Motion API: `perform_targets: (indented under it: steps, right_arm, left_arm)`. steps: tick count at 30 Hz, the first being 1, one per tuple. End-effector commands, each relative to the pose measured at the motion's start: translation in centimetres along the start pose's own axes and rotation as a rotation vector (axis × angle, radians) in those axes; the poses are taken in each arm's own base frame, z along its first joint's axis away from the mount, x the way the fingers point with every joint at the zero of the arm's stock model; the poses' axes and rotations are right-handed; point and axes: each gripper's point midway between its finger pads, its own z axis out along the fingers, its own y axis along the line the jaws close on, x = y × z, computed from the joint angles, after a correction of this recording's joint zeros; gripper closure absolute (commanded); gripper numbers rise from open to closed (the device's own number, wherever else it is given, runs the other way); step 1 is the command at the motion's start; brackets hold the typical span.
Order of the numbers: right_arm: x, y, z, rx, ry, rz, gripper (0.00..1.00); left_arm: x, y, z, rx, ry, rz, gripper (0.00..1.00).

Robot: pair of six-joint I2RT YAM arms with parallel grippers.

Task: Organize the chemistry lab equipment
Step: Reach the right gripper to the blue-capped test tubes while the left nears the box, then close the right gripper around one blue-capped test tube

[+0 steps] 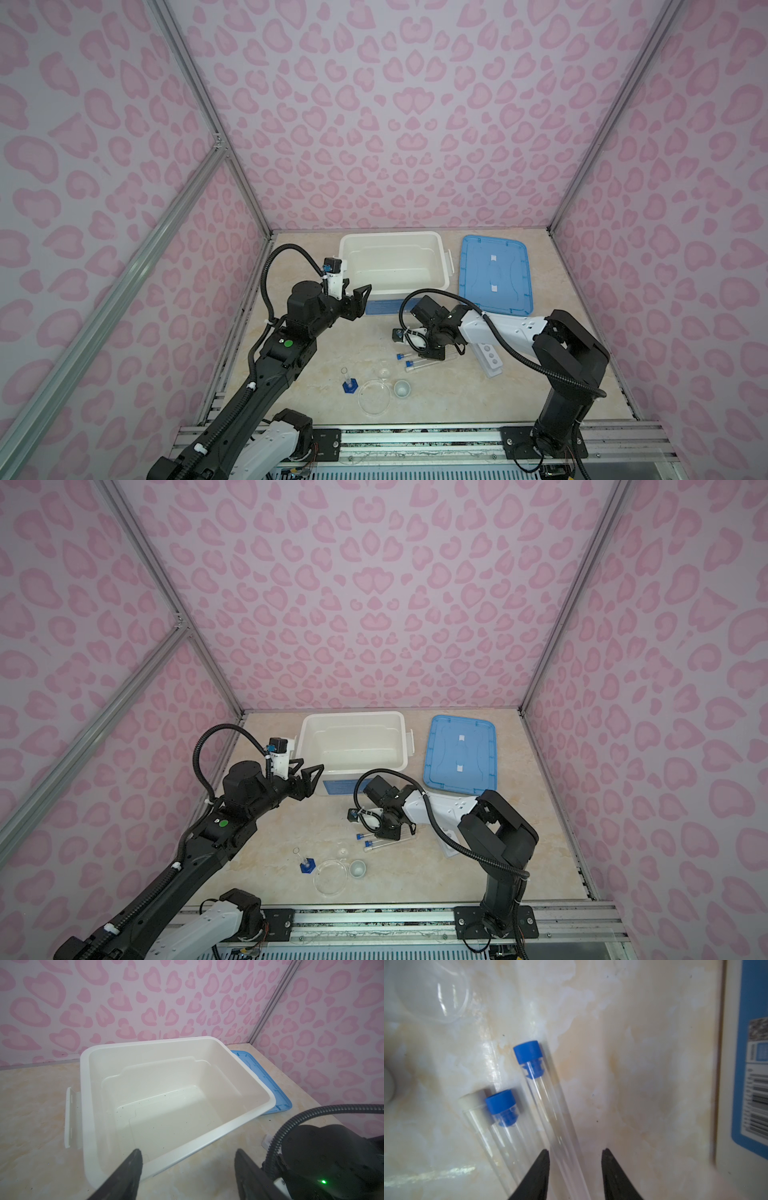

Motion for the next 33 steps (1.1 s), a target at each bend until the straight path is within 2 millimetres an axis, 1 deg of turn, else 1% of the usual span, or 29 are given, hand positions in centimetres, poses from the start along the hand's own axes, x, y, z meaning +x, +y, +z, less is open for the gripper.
perform_targets:
  steps: [1,5,16,29,33]
  right_arm:
    - [-0.1,-0.1,0.4,0.003,-0.001,-0.009,0.58]
    - [-0.4,-0.1,0.7,0.002,-0.011,-0.005,0.59]
    - [-0.1,0.3,1.5,-0.019,-0.002,-0.007,0.66]
    - [-0.1,0.4,1.2,-0.018,-0.007,-0.011,0.76]
    - [-0.2,0.3,0.9,-0.01,-0.018,-0.008,0.78]
  left_arm:
    - [-0.6,-0.2,-0.1,0.011,-0.023,0.005,0.28]
    - [-0.6,-0.3,-0.1,0.015,-0.024,0.004,0.28]
    - [-0.5,0.0,-0.1,0.011,-0.022,-0.003,0.28]
    - [-0.6,0.1,0.0,0.015,-0.029,0.0,0.3]
    - [-0.6,0.2,0.0,0.014,-0.03,0.0,0.31]
